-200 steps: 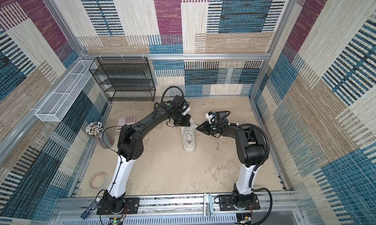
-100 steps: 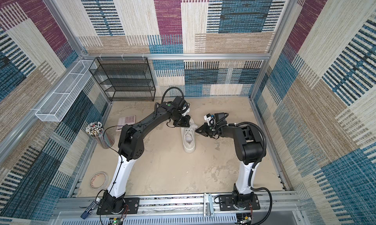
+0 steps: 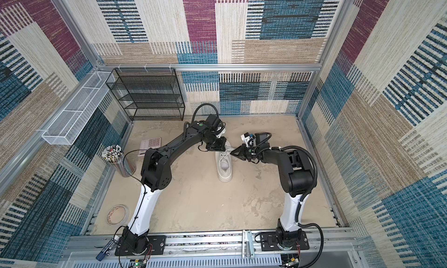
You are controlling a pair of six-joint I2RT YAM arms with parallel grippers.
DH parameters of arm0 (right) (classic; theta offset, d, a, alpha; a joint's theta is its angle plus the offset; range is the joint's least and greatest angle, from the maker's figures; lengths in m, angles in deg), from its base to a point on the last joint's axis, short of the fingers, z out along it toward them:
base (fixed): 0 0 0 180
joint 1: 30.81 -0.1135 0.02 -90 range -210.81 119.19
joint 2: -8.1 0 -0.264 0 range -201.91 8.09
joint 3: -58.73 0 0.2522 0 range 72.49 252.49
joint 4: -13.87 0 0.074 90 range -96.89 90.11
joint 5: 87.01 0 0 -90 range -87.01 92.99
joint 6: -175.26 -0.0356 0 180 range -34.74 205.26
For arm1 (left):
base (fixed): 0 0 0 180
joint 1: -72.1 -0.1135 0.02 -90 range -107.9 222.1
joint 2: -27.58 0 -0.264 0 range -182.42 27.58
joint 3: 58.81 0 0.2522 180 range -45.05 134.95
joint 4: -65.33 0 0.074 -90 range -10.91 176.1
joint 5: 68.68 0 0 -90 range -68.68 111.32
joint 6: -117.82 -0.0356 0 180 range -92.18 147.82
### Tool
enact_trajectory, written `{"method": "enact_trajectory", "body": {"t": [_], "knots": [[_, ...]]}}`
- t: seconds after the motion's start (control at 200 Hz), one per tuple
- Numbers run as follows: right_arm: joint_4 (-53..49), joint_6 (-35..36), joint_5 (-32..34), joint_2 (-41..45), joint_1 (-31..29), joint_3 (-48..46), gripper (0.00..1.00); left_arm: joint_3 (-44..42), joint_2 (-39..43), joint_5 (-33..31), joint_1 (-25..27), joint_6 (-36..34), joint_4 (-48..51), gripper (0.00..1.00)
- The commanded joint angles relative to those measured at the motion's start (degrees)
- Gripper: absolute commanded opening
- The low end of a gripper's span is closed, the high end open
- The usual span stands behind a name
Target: Tie the shoes
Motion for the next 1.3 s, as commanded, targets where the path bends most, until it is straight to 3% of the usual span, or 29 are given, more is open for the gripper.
{"method": "enact_trajectory", "body": {"t": [0.0, 0.581, 1.007, 1.297], "knots": [[3.04, -2.19, -1.05, -0.53, 0.10, 0.05, 0.14, 0.23, 0.14, -0.13, -0.16, -0.11, 1.11, 0.00], [8.45, -5.33, -5.08, -1.53, -0.99, -0.82, 0.13, 0.54, -0.08, 0.40, -0.25, 0.15, 1.14, 0.00], [21.86, -14.66, -7.48, -2.16, -1.35, -3.38, 0.14, 0.28, 0.07, 1.12, -0.40, -0.02, 1.12, 0.00], [25.16, -16.77, -6.91, -3.07, -1.44, -3.74, 0.17, -0.10, 0.45, 2.11, -0.42, -0.54, 1.17, 0.00]]}}
